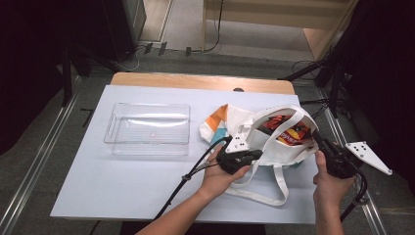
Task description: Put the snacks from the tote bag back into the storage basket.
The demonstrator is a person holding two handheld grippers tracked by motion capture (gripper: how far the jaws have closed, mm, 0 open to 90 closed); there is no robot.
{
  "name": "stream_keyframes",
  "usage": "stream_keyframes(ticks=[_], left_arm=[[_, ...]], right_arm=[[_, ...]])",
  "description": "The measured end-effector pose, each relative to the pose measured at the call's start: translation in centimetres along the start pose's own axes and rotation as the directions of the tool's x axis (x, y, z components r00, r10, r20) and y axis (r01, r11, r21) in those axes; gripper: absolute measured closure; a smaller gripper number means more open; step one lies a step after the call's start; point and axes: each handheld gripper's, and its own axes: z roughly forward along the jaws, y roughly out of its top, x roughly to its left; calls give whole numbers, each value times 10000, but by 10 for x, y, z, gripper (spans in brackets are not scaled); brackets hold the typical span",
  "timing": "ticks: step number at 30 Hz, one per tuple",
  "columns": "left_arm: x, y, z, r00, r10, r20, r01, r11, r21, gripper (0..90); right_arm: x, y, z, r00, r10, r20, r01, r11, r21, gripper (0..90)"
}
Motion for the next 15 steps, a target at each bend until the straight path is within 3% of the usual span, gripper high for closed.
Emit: stream_keyframes(ticks=[4,8,12,15], left_arm=[[8,8,-10,9991,-131,-408,107,9981,-601,900],[24,22,-23,9945,-456,-943,331,9909,-1302,900],[41,38,-33,9805,-1087,-1640,770,9791,-1883,900],[47,50,-34,9713,-1188,-2063,720,9726,-2209,900]], right_arm=[[-1,1,-1,9999,-106,10,106,9999,-26,900],[-1,1,-2,9999,-104,-12,104,9999,-25,900],[-3,2,-3,9998,-186,-35,186,9998,-60,900],[-2,2,-4,9999,-132,-62,132,9999,-58,900]])
